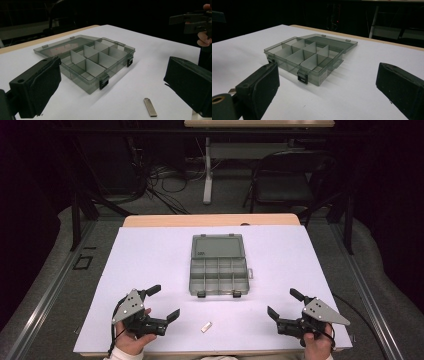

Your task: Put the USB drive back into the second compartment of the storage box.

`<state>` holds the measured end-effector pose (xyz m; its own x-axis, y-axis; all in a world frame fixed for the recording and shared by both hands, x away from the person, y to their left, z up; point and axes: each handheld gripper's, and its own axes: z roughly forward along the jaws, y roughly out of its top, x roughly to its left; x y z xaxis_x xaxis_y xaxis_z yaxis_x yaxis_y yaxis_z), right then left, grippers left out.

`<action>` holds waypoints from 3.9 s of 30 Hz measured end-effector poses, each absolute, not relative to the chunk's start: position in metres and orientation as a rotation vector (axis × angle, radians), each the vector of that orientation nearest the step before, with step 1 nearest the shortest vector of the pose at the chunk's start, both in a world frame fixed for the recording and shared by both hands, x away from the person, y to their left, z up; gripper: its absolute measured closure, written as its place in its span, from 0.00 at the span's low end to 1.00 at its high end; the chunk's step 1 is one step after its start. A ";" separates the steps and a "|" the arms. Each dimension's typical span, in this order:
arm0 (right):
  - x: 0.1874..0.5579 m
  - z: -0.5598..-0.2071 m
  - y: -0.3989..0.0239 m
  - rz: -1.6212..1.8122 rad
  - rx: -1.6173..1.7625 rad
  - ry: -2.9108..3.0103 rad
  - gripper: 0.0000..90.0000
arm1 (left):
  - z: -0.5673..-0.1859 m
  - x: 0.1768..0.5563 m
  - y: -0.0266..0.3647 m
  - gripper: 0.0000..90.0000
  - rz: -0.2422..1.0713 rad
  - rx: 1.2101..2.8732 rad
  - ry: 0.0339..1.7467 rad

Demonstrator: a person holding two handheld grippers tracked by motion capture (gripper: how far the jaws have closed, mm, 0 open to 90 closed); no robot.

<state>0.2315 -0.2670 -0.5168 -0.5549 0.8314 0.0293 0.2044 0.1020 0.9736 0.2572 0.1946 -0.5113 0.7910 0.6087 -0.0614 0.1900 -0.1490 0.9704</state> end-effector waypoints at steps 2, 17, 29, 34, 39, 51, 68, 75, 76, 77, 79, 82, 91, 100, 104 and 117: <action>0.232 -0.517 -0.267 1.476 1.006 1.842 0.05 | -0.511 0.257 0.195 0.01 0.408 1.711 0.632; 0.230 -0.516 -0.262 1.457 0.989 1.842 0.05 | -0.505 0.247 0.184 0.01 0.327 1.769 0.601; 0.232 -0.517 -0.258 1.460 0.976 1.857 0.05 | -0.507 0.243 0.164 0.01 0.288 1.864 0.610; 0.233 -0.518 -0.257 1.457 0.964 1.879 0.05 | -0.511 0.243 0.154 0.01 0.268 1.909 0.610; 0.233 -0.518 -0.257 1.463 0.960 1.881 0.06 | -0.513 0.242 0.147 0.01 0.261 1.930 0.602; 0.233 -0.518 -0.258 1.462 0.961 1.885 0.07 | -0.522 0.246 0.138 0.01 0.226 1.966 0.657; 0.234 -0.519 -0.257 1.469 0.965 1.897 0.07 | -0.531 0.250 0.127 0.05 0.190 2.015 0.751; 0.234 -0.519 -0.258 1.464 0.969 1.897 0.07 | -0.536 0.252 0.123 0.09 0.181 2.048 0.781; 0.234 -0.519 -0.258 1.467 0.972 1.899 0.07 | -0.538 0.252 0.122 0.10 0.176 2.056 0.792; 0.234 -0.519 -0.258 1.467 0.972 1.899 0.07 | -0.538 0.252 0.122 0.12 0.176 2.056 0.792; 0.234 -0.519 -0.258 1.465 0.972 1.901 0.07 | -0.539 0.252 0.121 0.18 0.168 2.064 0.804; 0.234 -0.519 -0.258 1.463 0.976 1.905 0.07 | -0.541 0.252 0.118 0.18 0.167 2.082 0.814; 0.235 -0.520 -0.258 1.454 0.966 1.915 0.08 | -0.543 0.252 0.113 0.25 0.164 2.081 0.838; 0.235 -0.521 -0.257 1.452 0.968 1.914 0.08 | -0.542 0.253 0.112 0.31 0.174 2.092 0.875; 0.235 -0.521 -0.257 1.456 0.973 1.913 0.08 | -0.539 0.254 0.110 0.31 0.175 2.099 0.876; 0.235 -0.521 -0.256 1.456 0.965 1.917 0.08 | -0.539 0.256 0.094 0.31 0.189 2.148 0.884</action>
<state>0.2355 -0.2564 -0.5214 -0.5970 0.8022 0.0019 0.2168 0.1591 0.9632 0.2564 0.0939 -0.5386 0.7459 0.6492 -0.1490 0.5316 -0.4455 0.7203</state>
